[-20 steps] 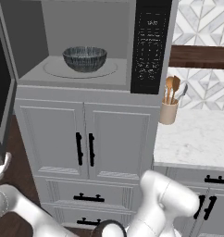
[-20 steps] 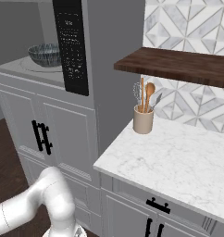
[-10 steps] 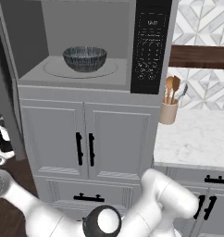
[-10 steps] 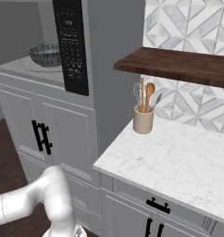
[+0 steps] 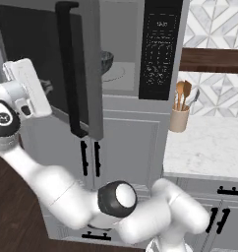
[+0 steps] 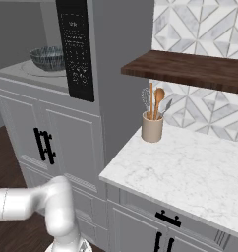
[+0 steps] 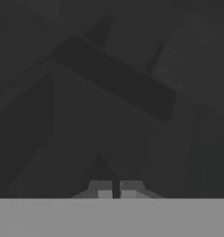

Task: Open the microwave, place the bowl with waffle inside the microwave, then close the microwave door and turn it on.

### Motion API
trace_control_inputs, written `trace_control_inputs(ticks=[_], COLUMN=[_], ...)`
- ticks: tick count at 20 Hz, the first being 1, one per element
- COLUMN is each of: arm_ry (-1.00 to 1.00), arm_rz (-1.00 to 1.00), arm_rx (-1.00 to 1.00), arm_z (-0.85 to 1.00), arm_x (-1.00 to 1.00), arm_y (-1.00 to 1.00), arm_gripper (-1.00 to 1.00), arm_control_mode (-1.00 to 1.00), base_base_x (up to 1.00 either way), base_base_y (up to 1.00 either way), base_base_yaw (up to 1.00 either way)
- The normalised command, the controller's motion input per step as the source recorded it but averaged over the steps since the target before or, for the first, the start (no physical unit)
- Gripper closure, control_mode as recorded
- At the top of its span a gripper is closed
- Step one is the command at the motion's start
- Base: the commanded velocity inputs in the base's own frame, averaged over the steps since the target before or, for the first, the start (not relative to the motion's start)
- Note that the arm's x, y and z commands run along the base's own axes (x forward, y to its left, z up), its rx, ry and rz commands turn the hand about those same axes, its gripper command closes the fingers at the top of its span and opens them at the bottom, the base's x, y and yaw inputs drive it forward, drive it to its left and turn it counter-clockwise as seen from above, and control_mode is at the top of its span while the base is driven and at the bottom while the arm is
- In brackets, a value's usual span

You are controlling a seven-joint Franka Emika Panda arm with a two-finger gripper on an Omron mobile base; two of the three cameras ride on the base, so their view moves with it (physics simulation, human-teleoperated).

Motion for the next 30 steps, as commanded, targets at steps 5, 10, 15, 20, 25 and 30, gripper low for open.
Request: trace_control_inputs(ticks=[5, 10, 15, 20, 25, 30], arm_ry=[0.29, 0.19, 0.00, -0.11, 0.09, 0.10], arm_rz=[0.00, 0.00, 0.04, 0.01, 0.00, 0.07], arm_rx=[0.52, 0.49, 0.34, 0.11, -0.07, -0.13], arm_z=[0.52, 0.33, -0.04, -0.71, -1.00, -1.00], arm_x=[1.00, 1.00, 1.00, 1.00, 0.36, -0.78], arm_y=[-1.00, -1.00, -0.60, -0.05, -0.72, -0.93], arm_gripper=[1.00, 1.00, 1.00, 1.00, 1.00, 1.00], arm_control_mode=[-1.00, -1.00, -1.00, -1.00, -1.00, -1.00], base_base_x=[0.00, 0.00, 0.00, 0.00, 0.00, 0.00], base_base_y=[0.00, 0.00, 0.00, 0.00, 0.00, 0.00], base_base_yaw=[0.00, 0.00, 0.00, 0.00, 0.00, 0.00])
